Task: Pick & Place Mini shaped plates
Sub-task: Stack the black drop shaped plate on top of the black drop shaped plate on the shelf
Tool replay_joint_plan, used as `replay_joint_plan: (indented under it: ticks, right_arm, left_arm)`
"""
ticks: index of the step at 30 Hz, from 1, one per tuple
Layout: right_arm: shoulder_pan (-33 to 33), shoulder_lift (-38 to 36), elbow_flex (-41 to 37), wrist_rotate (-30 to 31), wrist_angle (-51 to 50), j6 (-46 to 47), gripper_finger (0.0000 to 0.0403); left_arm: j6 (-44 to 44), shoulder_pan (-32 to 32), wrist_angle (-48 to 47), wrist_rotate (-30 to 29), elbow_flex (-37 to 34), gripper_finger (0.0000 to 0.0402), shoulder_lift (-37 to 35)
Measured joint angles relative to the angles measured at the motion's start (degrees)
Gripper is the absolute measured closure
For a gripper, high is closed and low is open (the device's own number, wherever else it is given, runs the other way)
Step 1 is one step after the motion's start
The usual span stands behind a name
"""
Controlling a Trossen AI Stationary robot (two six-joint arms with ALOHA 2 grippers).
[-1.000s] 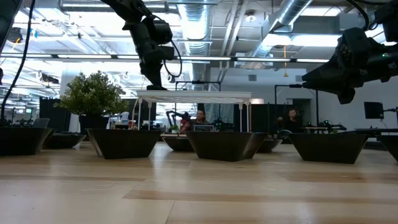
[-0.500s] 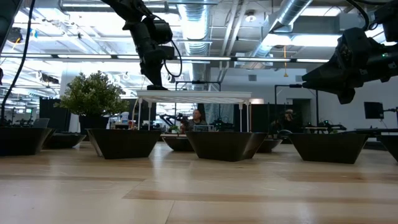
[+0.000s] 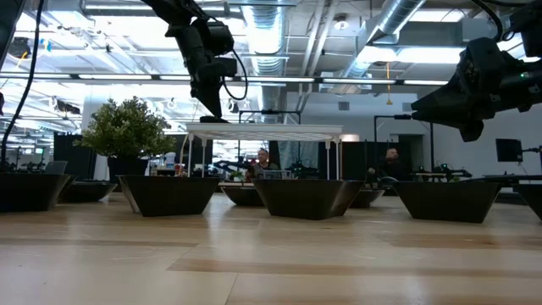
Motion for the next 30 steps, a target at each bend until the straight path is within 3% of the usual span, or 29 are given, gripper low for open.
replay_joint_plan:
  ticks: [9, 30]
  right_arm:
    - [0.0, 0.02, 0.0, 0.0, 0.02, 0.0, 0.0284]
    - [0.01, 0.01, 0.0, 0.0, 0.01, 0.02, 0.0284]
  left_arm:
    - [-0.84, -0.46, 0.25, 0.2, -3.19, 0.0362, 0.35]
    - [-1.55, -0.5, 0.36, 1.88, 0.33, 0.0362, -0.64]
